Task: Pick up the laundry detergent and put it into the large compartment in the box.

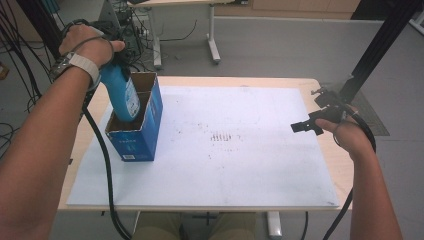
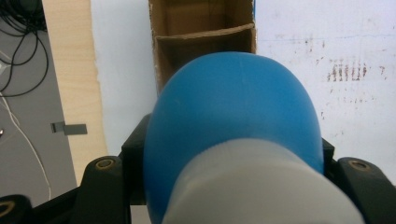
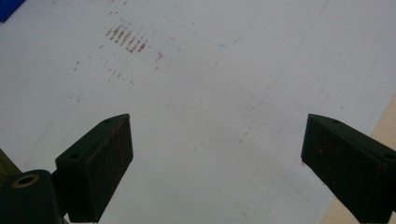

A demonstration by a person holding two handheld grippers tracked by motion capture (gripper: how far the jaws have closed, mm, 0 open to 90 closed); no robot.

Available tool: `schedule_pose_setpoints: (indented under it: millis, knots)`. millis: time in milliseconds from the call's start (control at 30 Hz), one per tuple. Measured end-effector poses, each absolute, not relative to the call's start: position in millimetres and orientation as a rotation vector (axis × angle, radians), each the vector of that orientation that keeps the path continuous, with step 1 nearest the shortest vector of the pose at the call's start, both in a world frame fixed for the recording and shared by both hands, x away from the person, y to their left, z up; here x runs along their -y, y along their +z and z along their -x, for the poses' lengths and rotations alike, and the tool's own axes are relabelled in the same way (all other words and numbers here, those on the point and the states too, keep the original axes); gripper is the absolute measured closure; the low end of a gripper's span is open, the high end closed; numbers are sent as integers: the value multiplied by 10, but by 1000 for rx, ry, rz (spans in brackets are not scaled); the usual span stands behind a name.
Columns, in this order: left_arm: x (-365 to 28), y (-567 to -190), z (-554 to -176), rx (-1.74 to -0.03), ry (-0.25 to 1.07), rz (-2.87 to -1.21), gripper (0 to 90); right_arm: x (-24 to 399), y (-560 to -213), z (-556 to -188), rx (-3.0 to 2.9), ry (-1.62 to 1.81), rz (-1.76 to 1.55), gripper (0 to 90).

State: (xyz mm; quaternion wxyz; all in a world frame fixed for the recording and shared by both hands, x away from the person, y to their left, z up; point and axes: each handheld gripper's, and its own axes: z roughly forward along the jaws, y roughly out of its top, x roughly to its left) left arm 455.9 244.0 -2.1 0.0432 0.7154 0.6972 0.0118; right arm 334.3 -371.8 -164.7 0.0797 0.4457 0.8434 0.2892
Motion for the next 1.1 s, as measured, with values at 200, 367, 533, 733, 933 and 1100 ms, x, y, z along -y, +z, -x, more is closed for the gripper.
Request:
schedule_pose_setpoints:
  millis: [200,367,533,733,933,1100]
  knots:
    - [-2390,-88,-4577,-2134,50,-2203,393,3731,-1663,-3327,-2519,867,-1342,89]
    - [-2379,-165,-4597,-2138,40,-2205,393,3745,-1679,-3317,-2517,865,-1349,89]
    - [-2363,-224,-4626,-2144,30,-2211,393,3757,-1678,-3306,-2513,864,-1350,89]
    - [-2334,-289,-4646,-2146,44,-2221,393,3767,-1690,-3307,-2513,861,-1358,89]
    - [-2350,-345,-4664,-2144,38,-2224,393,3764,-1711,-3320,-2516,859,-1369,89]
    - [-2352,-412,-4670,-2145,45,-2225,393,3750,-1710,-3332,-2519,858,-1366,89]
